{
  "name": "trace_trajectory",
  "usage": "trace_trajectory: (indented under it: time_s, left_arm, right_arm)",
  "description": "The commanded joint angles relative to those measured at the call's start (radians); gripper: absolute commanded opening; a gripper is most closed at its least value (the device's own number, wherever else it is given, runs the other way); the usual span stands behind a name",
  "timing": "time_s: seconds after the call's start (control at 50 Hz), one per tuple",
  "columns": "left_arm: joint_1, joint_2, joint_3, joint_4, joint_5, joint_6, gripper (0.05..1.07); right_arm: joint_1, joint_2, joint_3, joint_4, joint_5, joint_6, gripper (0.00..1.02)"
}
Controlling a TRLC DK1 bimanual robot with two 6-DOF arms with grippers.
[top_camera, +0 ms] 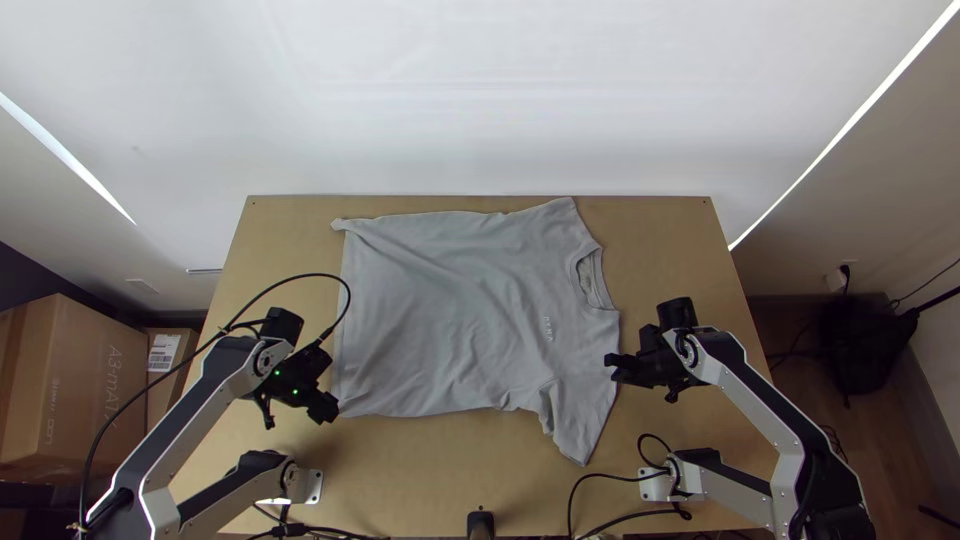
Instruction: Fold the t-shirt
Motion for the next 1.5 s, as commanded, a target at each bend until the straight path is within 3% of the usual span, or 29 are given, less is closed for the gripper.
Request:
trace_trajectory:
  time_s: [0.0,0.76,0.78,0.82,0.88,1.04,1.24,1.32,1.48]
  left_arm:
    - [-0.011,0.047,-0.018,0.000,-0.002,0.005,0.76]
    - [-0.141,0.131,-0.056,0.031,0.000,-0.025,0.75]
    - [-0.149,0.130,-0.062,0.029,0.000,-0.021,0.71]
    - [-0.155,0.131,-0.070,0.035,-0.002,-0.018,0.50]
    - [-0.158,0.128,-0.074,0.058,-0.002,-0.016,0.07]
    - [-0.106,0.125,-0.064,0.080,-0.003,-0.016,0.08]
    - [0.063,0.093,-0.004,0.134,0.000,0.016,0.08]
    - [0.100,0.062,0.010,0.169,0.004,0.016,0.08]
    - [0.141,0.036,0.024,0.289,0.009,-0.058,0.08]
  right_arm:
    - [-0.013,-0.018,-0.026,-0.009,0.003,0.013,0.02]
    - [-0.047,-0.021,-0.020,-0.009,0.005,-0.004,0.02]
    - [-0.048,-0.022,-0.020,-0.009,0.003,-0.004,0.02]
    - [-0.050,-0.024,-0.020,-0.009,0.003,-0.004,0.02]
    - [-0.051,-0.027,-0.015,-0.009,0.003,-0.004,0.02]
    - [-0.094,-0.045,-0.002,-0.018,0.008,-0.010,0.02]
    - [-0.197,-0.058,0.026,-0.027,0.022,-0.041,0.02]
    - [-0.242,-0.065,0.046,-0.033,0.051,-0.073,0.02]
    - [-0.295,-0.078,0.069,-0.032,0.077,-0.125,0.02]
